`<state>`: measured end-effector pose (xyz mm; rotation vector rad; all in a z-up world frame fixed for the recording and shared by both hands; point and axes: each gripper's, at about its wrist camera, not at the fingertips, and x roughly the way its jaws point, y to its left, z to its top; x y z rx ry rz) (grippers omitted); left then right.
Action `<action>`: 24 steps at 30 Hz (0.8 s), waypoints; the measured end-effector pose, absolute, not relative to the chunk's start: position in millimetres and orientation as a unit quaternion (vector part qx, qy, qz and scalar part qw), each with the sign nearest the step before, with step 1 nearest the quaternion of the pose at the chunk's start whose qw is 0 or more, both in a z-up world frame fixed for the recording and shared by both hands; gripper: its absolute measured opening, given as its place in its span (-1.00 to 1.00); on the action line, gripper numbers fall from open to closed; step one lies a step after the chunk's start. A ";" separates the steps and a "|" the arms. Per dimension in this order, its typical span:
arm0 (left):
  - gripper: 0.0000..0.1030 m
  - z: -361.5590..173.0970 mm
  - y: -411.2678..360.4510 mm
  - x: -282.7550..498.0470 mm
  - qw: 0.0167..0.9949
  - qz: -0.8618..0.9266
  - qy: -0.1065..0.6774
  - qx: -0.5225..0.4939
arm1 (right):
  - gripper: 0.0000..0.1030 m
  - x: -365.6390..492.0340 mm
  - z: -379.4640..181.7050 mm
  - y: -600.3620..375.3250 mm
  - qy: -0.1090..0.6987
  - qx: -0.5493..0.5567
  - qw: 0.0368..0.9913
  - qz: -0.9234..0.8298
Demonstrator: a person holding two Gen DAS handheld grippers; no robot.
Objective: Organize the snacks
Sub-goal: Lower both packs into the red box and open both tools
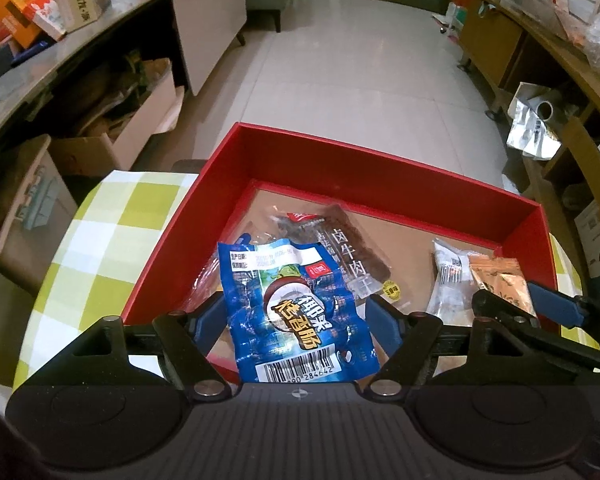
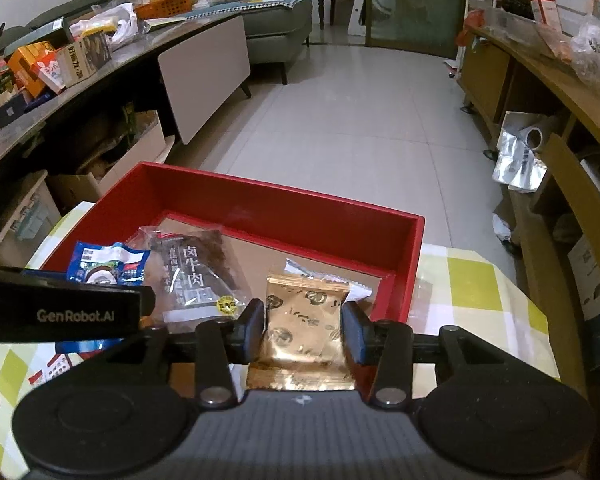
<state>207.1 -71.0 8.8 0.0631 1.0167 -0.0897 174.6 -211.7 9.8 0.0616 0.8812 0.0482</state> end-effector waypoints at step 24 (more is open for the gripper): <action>0.87 32.1 -58.2 184.4 0.883 -0.039 0.467 0.031 | 0.26 159.6 35.1 -210.5 0.410 0.016 0.912 0.007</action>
